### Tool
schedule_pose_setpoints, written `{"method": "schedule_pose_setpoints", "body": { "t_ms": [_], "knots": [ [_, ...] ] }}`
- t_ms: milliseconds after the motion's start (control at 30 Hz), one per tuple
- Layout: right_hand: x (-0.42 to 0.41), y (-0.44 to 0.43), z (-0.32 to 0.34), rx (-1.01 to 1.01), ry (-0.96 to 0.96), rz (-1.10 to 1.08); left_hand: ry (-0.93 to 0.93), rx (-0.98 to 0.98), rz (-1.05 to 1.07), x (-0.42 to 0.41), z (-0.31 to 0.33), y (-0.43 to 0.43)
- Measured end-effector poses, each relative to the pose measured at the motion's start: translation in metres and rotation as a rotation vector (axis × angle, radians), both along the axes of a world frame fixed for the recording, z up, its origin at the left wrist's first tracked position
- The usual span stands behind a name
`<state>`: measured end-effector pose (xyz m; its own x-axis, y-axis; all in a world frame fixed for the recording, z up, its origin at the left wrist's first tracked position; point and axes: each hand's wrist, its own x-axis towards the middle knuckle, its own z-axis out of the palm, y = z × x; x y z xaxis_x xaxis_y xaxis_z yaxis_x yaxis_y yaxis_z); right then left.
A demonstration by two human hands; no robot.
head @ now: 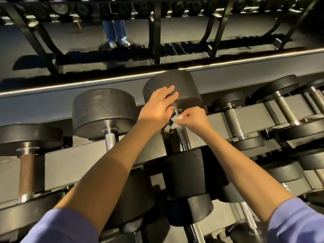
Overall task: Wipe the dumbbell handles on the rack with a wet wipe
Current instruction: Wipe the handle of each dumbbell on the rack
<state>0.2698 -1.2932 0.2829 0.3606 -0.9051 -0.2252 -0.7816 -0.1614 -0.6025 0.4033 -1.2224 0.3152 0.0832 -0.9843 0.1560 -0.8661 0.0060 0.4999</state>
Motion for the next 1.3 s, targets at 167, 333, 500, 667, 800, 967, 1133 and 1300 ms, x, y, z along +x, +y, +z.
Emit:
{"method": "schedule_pose_setpoints", "body": {
  "t_ms": [167, 333, 500, 667, 800, 967, 1133, 1300],
  "knots": [
    [0.001, 0.004, 0.000, -0.039, -0.063, -0.060, 0.000, -0.003, -0.009, 0.002, 0.000, 0.001],
    [-0.007, 0.002, 0.001, -0.054, -0.112, -0.087, -0.003, -0.004, 0.003, 0.000, 0.000, 0.001],
    [-0.019, 0.006, 0.003, 0.021, 0.123, 0.057, -0.024, -0.005, 0.014, -0.003, 0.001, 0.001],
    [-0.031, 0.010, -0.001, 0.127, 0.207, 0.086, -0.069, -0.001, 0.019, -0.003, 0.000, 0.001],
    [-0.038, 0.013, -0.006, 0.185, 0.276, 0.094, -0.089, 0.005, 0.017, -0.005, 0.000, 0.003],
    [-0.039, 0.021, -0.003, 0.175, 0.211, -0.026, -0.139, 0.025, 0.024, -0.009, 0.002, 0.004],
    [-0.062, 0.034, 0.000, -0.024, -0.238, -0.346, -0.263, -0.002, 0.076, -0.031, 0.005, 0.008],
    [-0.112, 0.040, 0.012, -0.129, -0.406, -0.490, -0.075, 0.020, -0.037, -0.092, -0.003, 0.011]
  ]
}}
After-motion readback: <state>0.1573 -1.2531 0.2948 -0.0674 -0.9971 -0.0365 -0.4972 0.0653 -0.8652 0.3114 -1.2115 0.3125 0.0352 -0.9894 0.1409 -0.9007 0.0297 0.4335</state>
